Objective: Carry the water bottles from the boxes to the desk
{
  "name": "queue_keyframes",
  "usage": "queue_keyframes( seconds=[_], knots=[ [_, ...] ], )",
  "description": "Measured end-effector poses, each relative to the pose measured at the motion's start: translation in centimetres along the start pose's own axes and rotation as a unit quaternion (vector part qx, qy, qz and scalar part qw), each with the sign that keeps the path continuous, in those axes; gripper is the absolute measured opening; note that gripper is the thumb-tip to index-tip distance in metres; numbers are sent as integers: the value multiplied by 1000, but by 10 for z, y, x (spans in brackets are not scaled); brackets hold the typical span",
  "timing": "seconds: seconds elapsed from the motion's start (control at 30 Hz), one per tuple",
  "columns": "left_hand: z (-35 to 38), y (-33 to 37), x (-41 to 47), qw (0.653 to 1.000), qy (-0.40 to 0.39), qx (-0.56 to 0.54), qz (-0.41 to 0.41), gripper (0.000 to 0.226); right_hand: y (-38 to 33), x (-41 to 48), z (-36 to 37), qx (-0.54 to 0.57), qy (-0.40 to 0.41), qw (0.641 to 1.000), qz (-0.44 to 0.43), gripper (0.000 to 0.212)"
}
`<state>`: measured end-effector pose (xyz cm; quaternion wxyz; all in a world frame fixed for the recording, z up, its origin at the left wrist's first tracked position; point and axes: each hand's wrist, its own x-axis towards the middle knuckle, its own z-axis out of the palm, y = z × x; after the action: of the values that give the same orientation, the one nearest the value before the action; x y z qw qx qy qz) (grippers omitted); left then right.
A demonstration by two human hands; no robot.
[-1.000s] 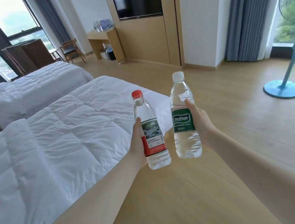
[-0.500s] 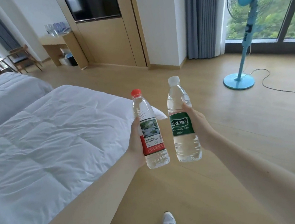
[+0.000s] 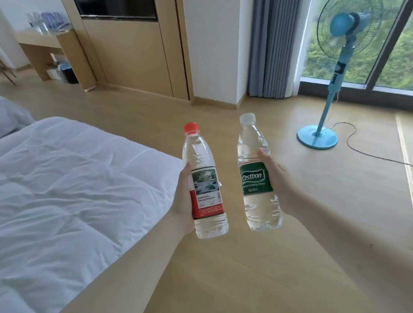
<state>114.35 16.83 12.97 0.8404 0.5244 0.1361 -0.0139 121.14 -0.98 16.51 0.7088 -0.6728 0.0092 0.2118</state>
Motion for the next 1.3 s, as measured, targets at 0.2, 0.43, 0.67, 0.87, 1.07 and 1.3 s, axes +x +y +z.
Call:
queue_keyframes(
  seconds=[0.2, 0.43, 0.67, 0.87, 1.07, 1.3],
  knots=[
    [-29, 8, 53, 1000, -7, -19, 11, 53, 3, 46, 21, -10, -7, 1000, 5, 34],
    [-21, 6, 110, 998, 13, -31, -46, 61, -2, 103, 3, 1, 2, 1000, 6, 37],
    [11, 8, 189, 994, 51, -31, -87, 54, -19, 193, -42, 22, 4, 1000, 0, 35],
    [55, 35, 276, 992, 80, -28, -89, 57, -57, 289, -87, 19, -39, 999, -7, 40],
    [94, 54, 351, 987, 116, -45, -98, 59, -92, 369, -121, 12, -66, 998, 2, 49],
    [98, 66, 412, 987, 137, 6, -88, 54, -114, 429, -134, 4, -100, 995, 1, 40]
  ],
)
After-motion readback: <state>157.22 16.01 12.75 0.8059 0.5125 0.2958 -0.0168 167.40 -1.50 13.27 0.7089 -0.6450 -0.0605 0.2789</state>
